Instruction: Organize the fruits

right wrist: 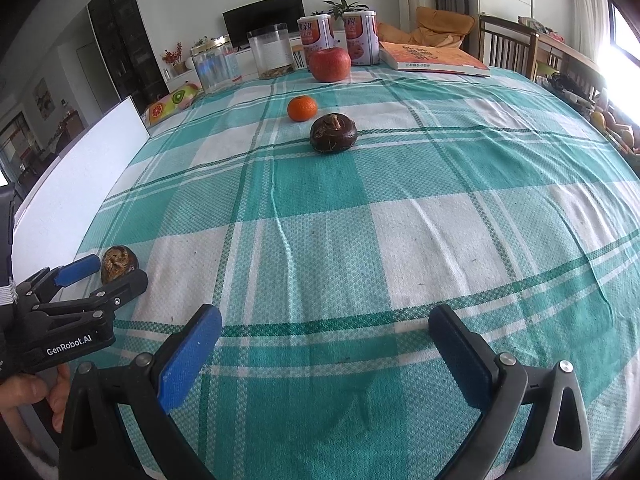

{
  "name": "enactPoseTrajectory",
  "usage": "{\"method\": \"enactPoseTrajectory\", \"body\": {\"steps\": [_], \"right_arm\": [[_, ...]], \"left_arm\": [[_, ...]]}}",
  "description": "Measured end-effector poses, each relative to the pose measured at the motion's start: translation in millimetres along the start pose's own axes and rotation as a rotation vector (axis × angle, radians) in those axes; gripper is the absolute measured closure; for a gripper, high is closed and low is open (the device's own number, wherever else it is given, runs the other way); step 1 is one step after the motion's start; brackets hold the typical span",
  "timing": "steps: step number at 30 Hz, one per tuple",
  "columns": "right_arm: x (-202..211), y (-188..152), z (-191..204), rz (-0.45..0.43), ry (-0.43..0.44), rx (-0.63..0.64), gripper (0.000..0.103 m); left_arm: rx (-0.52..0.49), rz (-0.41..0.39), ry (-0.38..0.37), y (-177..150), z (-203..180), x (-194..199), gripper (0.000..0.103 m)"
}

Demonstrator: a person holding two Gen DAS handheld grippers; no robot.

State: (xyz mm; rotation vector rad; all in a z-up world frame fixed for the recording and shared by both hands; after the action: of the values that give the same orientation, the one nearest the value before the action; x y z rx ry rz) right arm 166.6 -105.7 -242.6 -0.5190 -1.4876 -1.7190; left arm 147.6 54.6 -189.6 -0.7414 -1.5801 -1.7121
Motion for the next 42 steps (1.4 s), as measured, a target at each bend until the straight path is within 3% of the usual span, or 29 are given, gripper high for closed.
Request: {"method": "enactPoseTrajectory", "body": {"steps": [4,9,12,17,19,20,21,25,28,33,38,42], "right_arm": [[4,55,-10,-0.068,0.004,-0.020,0.001],[-49,135,5,0.020,0.018,0.098,0.002],[-85,164,16,0.080,0.021,0.141,0.013],[-135,191,26,0.152,0.002,0.142,0.023],[-153,193,24,0.199,-0.025,0.133,0.034],[-161,192,21,0.228,-0.016,0.117,0.056],[-163,192,20,0.227,-0.010,0.105,0.068],[-144,188,21,0.182,0.023,0.095,0.070],[-107,184,27,0.113,0.106,0.058,0.070],[-44,124,39,0.132,0.202,0.059,0.069],[-5,39,36,0.135,0.124,0.085,0.069],[6,9,34,0.070,0.058,0.114,0.068]], "left_arm": [[0.000,0.000,0.000,0,0,0,0.008],[0.000,0.000,-0.001,0,0,0,0.008],[0.000,0.000,0.000,0,0,0,0.008],[0.001,0.000,0.003,-1,0,0,0.007],[0.002,0.001,0.004,-2,1,0,0.007],[0.002,0.001,0.004,-1,1,0,0.007],[0.002,0.001,0.004,-1,1,0,0.007],[0.002,0.001,0.004,-1,0,0,0.007],[0.002,0.001,0.004,-1,1,1,0.007],[0.002,0.001,0.004,-1,0,0,0.006],[0.002,0.001,0.005,-1,0,0,0.006],[0.003,0.001,0.004,-1,0,0,0.006]]}}
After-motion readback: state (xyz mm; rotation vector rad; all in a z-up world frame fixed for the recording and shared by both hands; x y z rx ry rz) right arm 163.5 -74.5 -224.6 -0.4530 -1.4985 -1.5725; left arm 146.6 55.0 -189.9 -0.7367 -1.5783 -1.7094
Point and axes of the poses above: each gripper's, at about its wrist camera, not at the fingertips, and x roughly against the way its jaws point, z to its left, y to its top, the point moved 5 cm from there along -x, roughly the way its jaws point, and after that the axes turned 7 degrees about y, right-handed, at the moved point
